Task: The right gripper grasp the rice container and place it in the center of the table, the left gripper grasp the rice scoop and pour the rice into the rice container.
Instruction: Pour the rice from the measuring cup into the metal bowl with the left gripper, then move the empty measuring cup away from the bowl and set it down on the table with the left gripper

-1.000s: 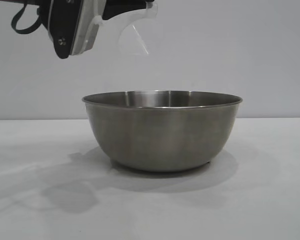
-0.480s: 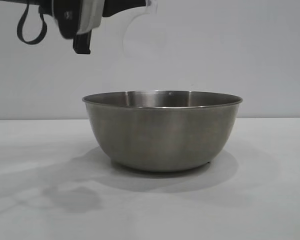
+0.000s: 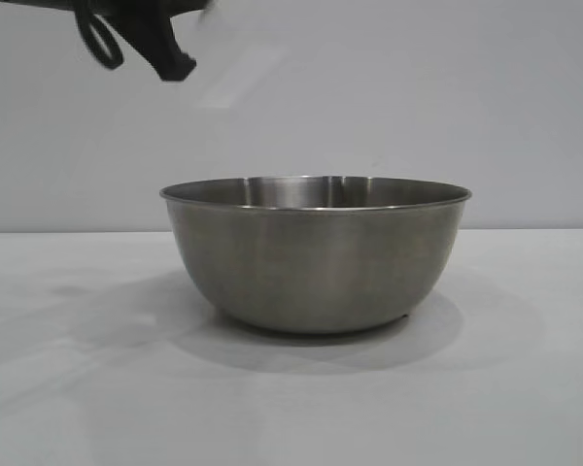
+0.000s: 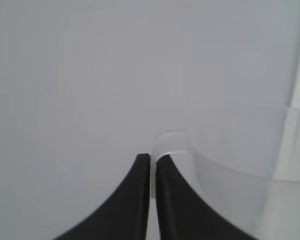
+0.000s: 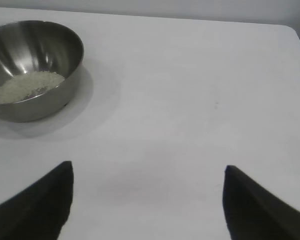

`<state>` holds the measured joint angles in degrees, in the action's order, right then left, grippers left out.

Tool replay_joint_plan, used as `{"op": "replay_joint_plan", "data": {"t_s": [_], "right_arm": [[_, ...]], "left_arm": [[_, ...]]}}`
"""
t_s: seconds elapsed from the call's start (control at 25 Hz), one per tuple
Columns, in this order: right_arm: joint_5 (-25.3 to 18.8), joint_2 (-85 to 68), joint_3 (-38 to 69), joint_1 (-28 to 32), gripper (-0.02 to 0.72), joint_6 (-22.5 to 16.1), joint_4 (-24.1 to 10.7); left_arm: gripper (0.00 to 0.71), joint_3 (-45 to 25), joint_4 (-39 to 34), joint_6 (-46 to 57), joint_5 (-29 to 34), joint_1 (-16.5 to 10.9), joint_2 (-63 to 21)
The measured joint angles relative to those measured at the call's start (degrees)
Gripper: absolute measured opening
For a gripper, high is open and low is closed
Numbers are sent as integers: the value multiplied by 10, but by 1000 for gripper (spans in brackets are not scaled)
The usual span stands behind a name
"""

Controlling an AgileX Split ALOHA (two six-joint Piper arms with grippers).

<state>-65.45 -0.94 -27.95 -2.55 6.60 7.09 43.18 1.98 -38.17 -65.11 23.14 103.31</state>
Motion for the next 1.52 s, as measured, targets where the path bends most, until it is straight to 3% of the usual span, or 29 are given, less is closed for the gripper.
{"op": "replay_joint_plan", "data": {"t_s": [0.24,0.4,0.56,0.72,1.0,1.24,1.52], "right_arm": [[0,0,0,0,526,0,0],[0,0,0,0,526,0,0],[0,0,0,0,526,0,0],[0,0,0,0,526,0,0],[0,0,0,0,526,0,0],[0,0,0,0,526,0,0],[0,0,0,0,526,0,0]], "left_arm": [[0,0,186,137,0,0,0],[0,0,247,154,1,0,0],[0,0,285,155,41,0,0],[0,-1,295,155,91,-2,0],[0,-56,291,195,96,-11,3],[0,-106,244,303,14,-11,67],[0,-124,207,350,2,-11,133]]}}
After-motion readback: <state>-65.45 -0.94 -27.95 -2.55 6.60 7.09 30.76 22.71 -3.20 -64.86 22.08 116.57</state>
